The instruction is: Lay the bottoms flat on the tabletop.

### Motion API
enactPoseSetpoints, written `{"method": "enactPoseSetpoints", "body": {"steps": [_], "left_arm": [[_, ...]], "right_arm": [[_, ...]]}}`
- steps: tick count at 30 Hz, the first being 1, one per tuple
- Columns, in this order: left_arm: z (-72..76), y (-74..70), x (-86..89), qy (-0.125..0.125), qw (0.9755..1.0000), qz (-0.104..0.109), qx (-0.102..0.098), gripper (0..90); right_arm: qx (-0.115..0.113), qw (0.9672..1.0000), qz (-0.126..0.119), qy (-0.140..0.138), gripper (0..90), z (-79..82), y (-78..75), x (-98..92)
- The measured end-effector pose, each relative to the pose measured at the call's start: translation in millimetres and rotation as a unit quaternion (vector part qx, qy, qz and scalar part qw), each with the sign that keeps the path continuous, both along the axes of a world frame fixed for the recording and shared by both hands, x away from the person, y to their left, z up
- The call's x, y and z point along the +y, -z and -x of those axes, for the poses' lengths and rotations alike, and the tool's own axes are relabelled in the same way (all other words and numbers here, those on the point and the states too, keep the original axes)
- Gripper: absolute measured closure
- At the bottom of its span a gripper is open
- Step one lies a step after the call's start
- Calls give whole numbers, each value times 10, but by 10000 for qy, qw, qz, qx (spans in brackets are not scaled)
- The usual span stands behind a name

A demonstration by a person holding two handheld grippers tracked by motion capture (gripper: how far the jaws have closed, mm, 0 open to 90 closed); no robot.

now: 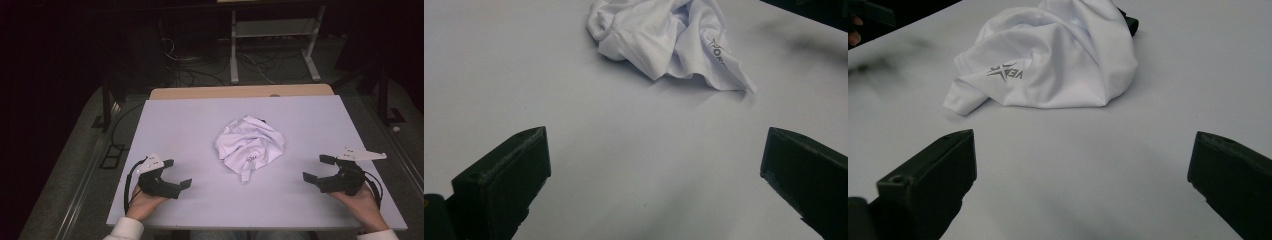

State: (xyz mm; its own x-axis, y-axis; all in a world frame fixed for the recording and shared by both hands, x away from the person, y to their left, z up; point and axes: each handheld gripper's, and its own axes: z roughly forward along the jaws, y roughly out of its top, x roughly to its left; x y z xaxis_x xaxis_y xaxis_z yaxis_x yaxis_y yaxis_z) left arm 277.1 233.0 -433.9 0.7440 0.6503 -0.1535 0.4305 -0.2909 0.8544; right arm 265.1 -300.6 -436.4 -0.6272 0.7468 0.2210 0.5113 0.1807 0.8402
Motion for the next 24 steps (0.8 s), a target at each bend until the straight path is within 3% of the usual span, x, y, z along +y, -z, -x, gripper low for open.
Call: {"method": "enactPoseSetpoints", "body": {"steps": [15,24], "left_arm": [[-3,-38,8,-45,10000,-1,-46,0],[-11,-75,-11,-48,9998,-199,-66,0]], "right_arm": [[-22,10000,-18,4,0,11,-22,7],[16,10000,-14,15,0,-8,-61,16]]}}
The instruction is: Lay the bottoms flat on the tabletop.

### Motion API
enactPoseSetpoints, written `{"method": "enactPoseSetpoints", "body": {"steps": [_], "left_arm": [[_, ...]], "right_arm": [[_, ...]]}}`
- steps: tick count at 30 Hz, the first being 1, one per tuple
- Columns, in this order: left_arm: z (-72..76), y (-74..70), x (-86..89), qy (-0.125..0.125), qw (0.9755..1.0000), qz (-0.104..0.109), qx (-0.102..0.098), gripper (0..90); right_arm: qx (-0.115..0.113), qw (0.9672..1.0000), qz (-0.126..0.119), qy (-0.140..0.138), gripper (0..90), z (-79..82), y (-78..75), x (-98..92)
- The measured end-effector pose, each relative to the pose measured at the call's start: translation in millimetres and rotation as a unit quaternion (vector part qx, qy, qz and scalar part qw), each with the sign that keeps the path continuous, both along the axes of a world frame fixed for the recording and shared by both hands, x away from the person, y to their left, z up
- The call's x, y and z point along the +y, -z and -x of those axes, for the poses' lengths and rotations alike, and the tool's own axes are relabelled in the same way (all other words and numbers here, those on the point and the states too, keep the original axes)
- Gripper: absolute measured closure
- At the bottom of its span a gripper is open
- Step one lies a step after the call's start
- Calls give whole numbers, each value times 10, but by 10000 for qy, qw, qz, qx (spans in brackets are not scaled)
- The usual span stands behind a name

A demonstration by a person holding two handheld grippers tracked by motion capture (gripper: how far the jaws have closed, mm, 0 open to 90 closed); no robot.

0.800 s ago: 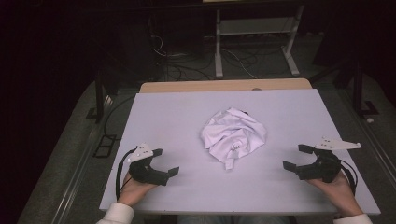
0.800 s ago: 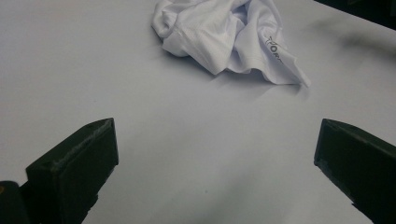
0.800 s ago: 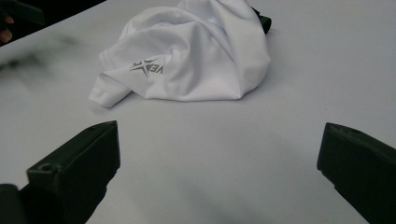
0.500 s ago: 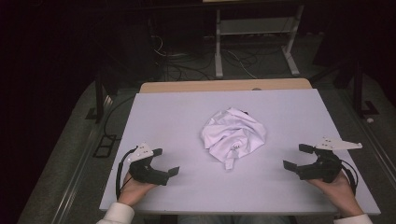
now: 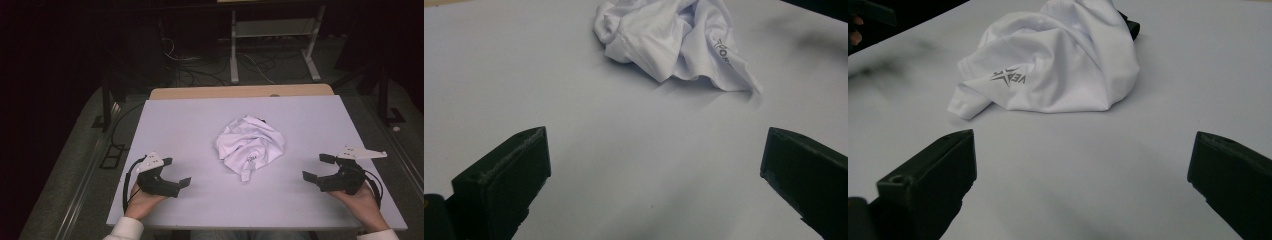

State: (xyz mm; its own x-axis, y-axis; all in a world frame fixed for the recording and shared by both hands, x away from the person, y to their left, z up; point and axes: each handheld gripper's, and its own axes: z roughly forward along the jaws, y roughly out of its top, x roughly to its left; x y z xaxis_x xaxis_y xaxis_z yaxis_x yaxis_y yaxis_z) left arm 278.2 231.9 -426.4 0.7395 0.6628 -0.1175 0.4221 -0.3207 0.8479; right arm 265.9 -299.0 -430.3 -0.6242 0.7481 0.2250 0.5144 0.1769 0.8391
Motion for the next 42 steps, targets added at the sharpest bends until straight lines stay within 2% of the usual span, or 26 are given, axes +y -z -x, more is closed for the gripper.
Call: {"method": "enactPoseSetpoints", "body": {"steps": [7,10,18,26,30,37,42], "left_arm": [[-53,-41,-57,23,9998,-186,-11,0],[-88,-101,-64,57,9996,-270,-34,0],[-165,-211,-42,41,9997,-243,-31,0],[-256,-330,-70,53,9993,-341,-142,0],[-321,-370,-77,48,9993,-360,-125,0],[-414,-406,-78,-17,9992,-366,-162,0],[-505,-399,-82,-126,9995,-266,-144,0]], "right_arm": [[12,10000,43,51,0,-20,-67,4],[8,10000,34,76,0,-51,-114,11],[-12,9999,128,-12,0,-165,-248,56],[-50,9998,162,-121,0,-296,-373,127],[-72,9996,197,-199,0,-366,-422,184],[-36,9994,211,-276,0,-464,-443,256],[4,9993,235,-302,0,-530,-417,308]]}}
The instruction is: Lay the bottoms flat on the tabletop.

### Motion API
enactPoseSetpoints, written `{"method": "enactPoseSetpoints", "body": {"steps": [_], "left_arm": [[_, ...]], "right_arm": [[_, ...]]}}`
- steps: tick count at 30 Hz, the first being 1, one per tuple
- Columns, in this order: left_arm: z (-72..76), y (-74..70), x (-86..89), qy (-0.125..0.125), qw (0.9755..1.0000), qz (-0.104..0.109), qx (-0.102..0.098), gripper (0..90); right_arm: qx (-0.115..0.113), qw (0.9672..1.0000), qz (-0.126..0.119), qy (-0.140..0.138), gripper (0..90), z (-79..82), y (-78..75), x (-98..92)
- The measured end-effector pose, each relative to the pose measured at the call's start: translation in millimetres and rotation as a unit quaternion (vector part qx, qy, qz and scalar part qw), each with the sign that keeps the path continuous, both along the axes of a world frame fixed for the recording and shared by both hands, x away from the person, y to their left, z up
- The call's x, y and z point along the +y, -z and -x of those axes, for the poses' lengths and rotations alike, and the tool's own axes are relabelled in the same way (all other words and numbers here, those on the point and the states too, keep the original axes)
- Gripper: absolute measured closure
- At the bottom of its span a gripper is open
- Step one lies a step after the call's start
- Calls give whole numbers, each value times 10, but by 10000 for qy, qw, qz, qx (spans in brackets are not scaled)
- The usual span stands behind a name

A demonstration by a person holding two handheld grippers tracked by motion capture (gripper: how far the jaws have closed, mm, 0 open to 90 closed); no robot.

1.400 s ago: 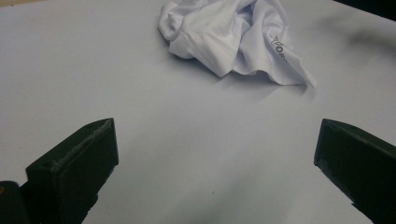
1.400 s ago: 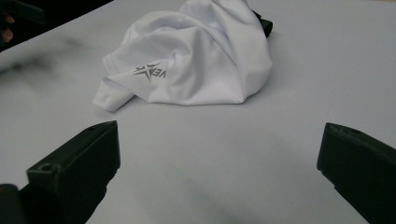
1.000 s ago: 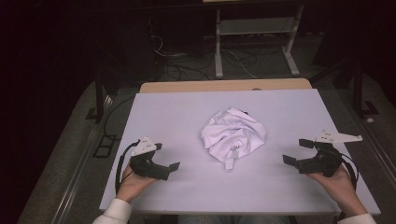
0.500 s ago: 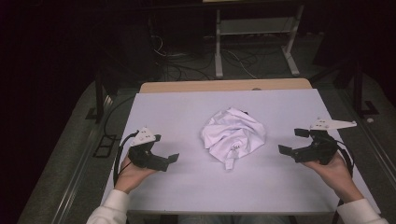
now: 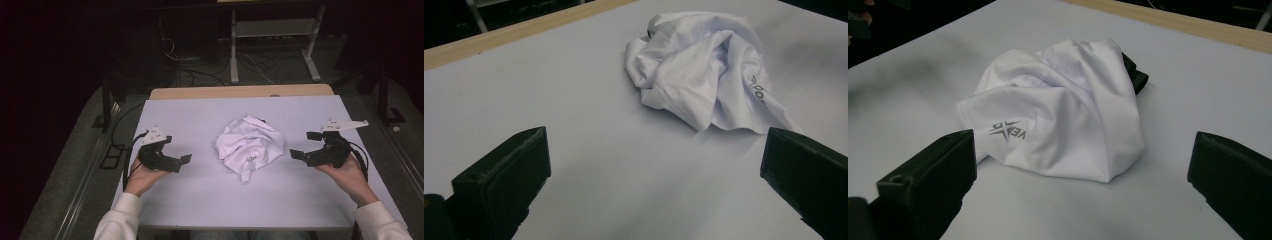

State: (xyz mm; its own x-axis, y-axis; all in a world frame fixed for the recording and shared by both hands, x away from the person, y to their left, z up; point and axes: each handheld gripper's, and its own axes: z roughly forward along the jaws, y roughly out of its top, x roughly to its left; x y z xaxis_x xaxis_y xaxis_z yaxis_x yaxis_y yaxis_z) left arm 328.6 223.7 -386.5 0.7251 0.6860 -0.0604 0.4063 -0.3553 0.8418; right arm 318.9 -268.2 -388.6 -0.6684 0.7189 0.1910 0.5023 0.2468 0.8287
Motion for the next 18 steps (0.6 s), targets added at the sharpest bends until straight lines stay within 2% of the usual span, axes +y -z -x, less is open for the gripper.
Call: {"method": "enactPoseSetpoints", "body": {"steps": [6,14,16,18], "left_arm": [[-99,32,-39,-70,10000,64,23,0],[-188,140,-126,-13,9999,25,127,0],[-218,171,-163,9,9999,69,118,0],[-251,207,-206,20,9996,226,136,0]], "right_arm": [[-10,10000,-71,7,0,-81,36,58],[18,9999,-98,-77,0,-172,103,158],[21,9998,-157,-83,0,-201,123,181],[18,9998,-177,-86,0,-223,140,199]]}}
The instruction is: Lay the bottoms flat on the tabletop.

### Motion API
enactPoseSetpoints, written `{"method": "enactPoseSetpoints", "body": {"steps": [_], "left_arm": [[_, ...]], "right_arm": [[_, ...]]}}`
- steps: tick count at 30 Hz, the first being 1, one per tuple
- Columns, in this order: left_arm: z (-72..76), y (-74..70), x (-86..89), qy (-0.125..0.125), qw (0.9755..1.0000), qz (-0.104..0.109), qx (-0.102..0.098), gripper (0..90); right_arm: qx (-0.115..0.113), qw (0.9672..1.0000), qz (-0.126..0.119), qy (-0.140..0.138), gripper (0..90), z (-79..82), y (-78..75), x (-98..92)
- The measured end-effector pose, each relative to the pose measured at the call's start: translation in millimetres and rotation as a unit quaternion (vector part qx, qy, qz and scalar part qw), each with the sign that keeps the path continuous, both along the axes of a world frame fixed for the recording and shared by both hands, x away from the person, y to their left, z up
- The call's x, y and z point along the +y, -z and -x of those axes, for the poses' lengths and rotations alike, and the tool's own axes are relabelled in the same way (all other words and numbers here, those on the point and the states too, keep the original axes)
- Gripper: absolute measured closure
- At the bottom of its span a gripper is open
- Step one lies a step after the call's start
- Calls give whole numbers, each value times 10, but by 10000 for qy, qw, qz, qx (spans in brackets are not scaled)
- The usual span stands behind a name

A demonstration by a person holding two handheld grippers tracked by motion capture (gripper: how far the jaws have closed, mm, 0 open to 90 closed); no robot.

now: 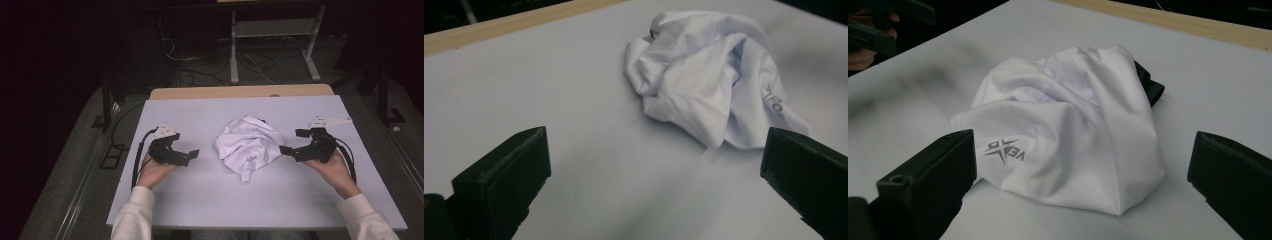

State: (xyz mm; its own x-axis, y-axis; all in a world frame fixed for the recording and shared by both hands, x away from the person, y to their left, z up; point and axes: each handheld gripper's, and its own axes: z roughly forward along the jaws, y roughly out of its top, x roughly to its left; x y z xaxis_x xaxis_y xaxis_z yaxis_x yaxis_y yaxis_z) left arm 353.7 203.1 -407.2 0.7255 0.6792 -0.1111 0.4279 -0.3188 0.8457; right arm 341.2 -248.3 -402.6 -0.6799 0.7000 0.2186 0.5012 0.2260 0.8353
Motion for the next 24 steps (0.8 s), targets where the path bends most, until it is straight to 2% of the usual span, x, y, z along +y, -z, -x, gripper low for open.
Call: {"method": "enactPoseSetpoints", "body": {"steps": [2,10,18,24], "left_arm": [[-27,31,-74,46,10000,-27,-11,0],[-70,111,-281,238,9996,-164,29,0],[-101,169,-336,238,9995,-162,90,0],[-135,222,-344,211,9996,-54,184,0]], "right_arm": [[-4,10000,58,-29,0,-24,28,39],[87,9999,29,-106,0,-79,115,136],[163,9995,91,-254,0,-83,184,267],[205,9991,158,-347,0,-71,238,354]]}}
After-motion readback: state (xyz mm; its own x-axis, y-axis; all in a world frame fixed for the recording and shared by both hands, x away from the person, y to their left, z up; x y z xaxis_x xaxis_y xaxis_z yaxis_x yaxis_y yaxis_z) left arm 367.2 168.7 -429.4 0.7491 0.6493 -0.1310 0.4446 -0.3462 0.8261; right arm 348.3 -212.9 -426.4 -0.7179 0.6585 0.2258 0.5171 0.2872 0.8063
